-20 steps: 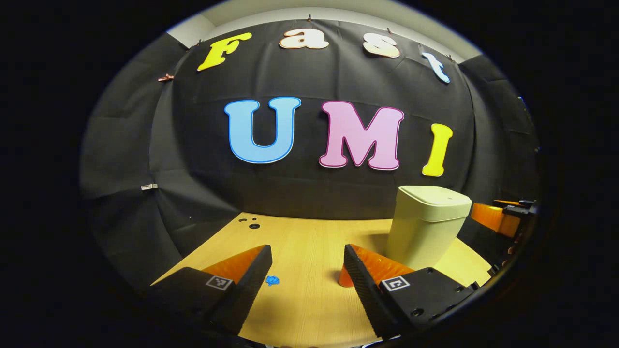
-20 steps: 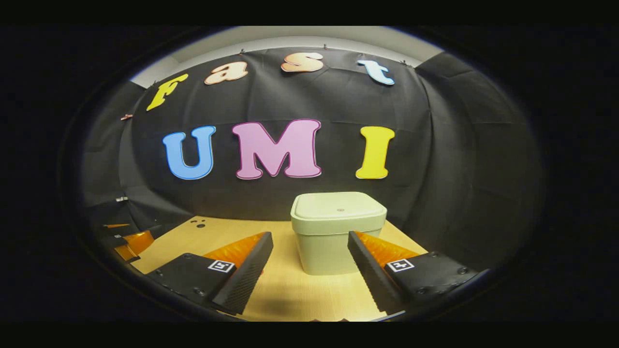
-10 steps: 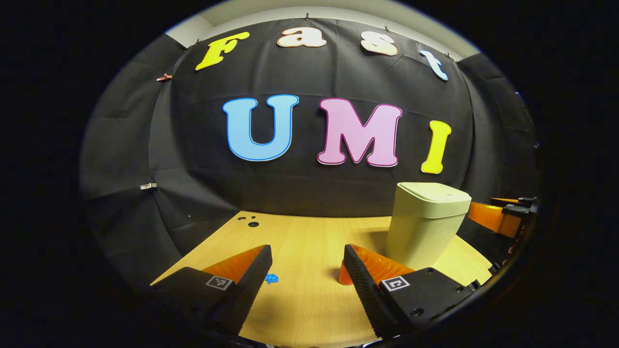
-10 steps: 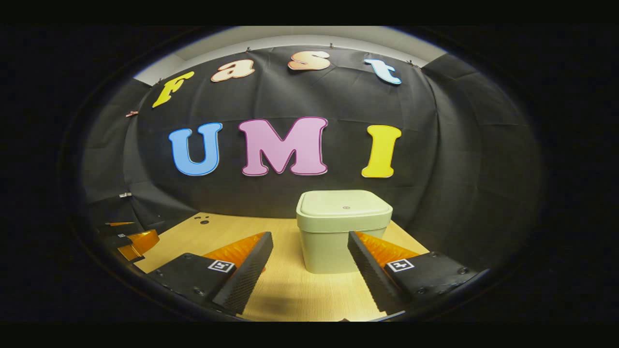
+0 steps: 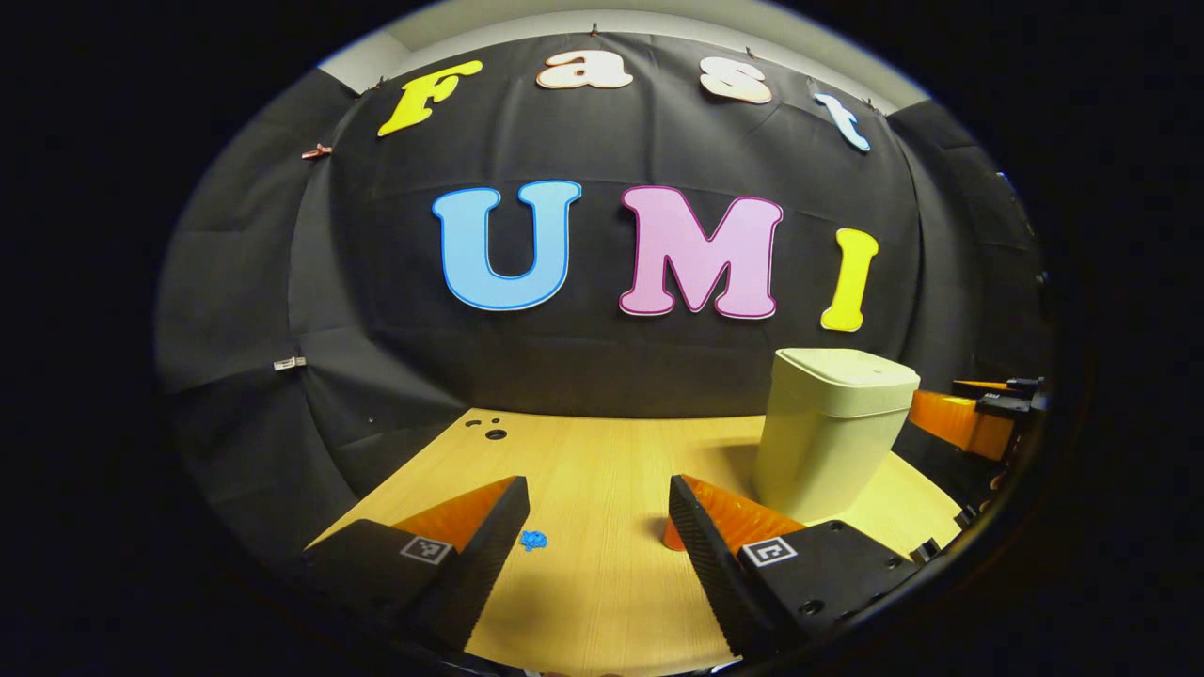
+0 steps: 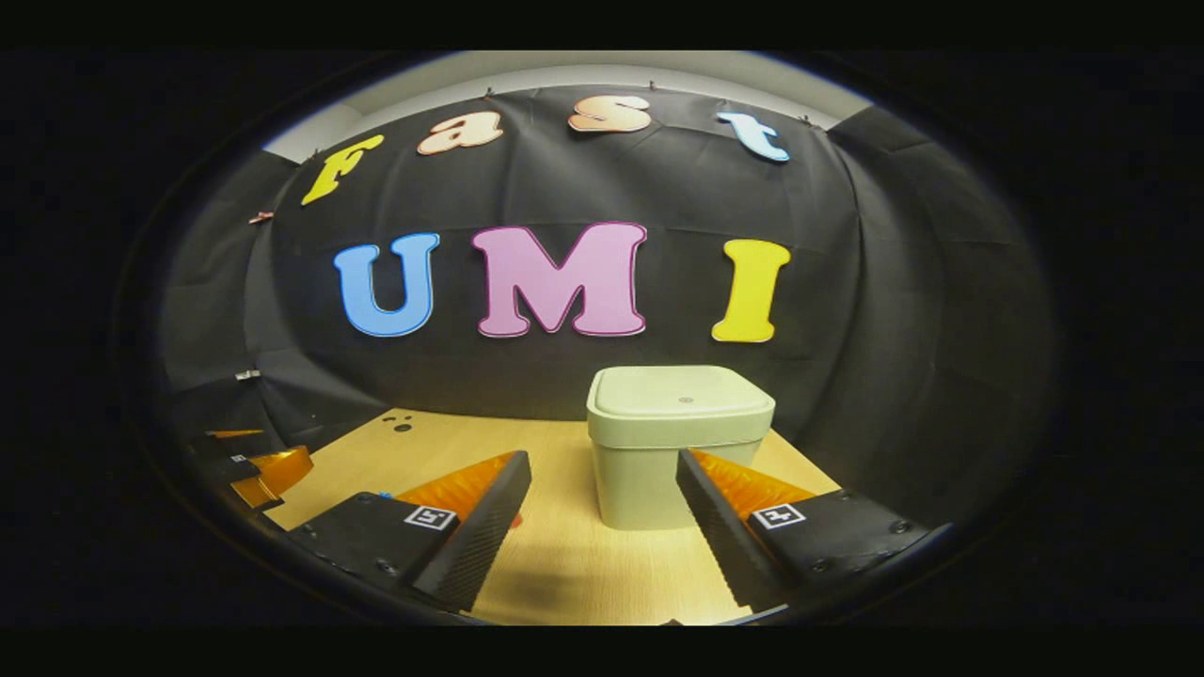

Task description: Press the lid of the desktop garbage bin to open it, pick up the crumpled paper on the desktop and throw it into the bin, then pick up the pop can on the desktop and drop it into the bin, and finally close the garbage bin lid.

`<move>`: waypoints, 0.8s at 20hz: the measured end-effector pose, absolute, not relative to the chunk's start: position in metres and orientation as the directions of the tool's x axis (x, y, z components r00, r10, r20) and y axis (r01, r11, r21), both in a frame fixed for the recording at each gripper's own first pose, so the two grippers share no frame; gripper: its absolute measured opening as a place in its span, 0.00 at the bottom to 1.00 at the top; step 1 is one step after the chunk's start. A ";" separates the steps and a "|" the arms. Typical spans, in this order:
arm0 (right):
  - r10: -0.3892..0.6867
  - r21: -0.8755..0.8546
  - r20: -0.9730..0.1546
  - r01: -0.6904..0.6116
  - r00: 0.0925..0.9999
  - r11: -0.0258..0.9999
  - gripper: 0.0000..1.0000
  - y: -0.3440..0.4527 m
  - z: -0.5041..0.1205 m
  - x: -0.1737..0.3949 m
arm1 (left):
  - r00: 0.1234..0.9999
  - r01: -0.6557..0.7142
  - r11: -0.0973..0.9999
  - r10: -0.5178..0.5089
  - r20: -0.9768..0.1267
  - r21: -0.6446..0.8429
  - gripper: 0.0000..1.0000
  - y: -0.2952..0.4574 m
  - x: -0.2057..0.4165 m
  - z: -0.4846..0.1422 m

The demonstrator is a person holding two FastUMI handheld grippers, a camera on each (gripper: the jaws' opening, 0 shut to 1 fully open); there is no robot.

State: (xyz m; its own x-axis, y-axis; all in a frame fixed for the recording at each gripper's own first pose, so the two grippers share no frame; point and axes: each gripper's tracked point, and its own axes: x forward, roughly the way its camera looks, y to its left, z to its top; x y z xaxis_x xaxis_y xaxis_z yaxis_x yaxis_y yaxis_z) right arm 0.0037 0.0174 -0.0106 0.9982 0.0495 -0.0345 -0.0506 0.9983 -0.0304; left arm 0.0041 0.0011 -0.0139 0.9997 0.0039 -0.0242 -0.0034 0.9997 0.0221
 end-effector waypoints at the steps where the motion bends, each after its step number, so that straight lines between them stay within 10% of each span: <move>1: 0.050 -0.030 -0.036 -0.051 0.998 0.998 0.98 0.018 -0.011 0.004 | 1.000 -0.003 1.000 0.004 -0.025 0.019 0.96 0.001 0.005 -0.014; 10: 0.057 -0.057 -0.041 -0.059 0.998 0.997 0.98 0.024 -0.012 0.011 | 0.999 -0.008 1.000 0.008 -0.033 0.019 0.96 0.004 0.013 -0.017; 16: 0.053 -0.060 -0.032 -0.055 0.998 0.997 0.72 0.023 -0.008 0.016 | 0.999 0.009 0.999 -0.007 -0.035 0.033 0.96 0.002 0.019 -0.018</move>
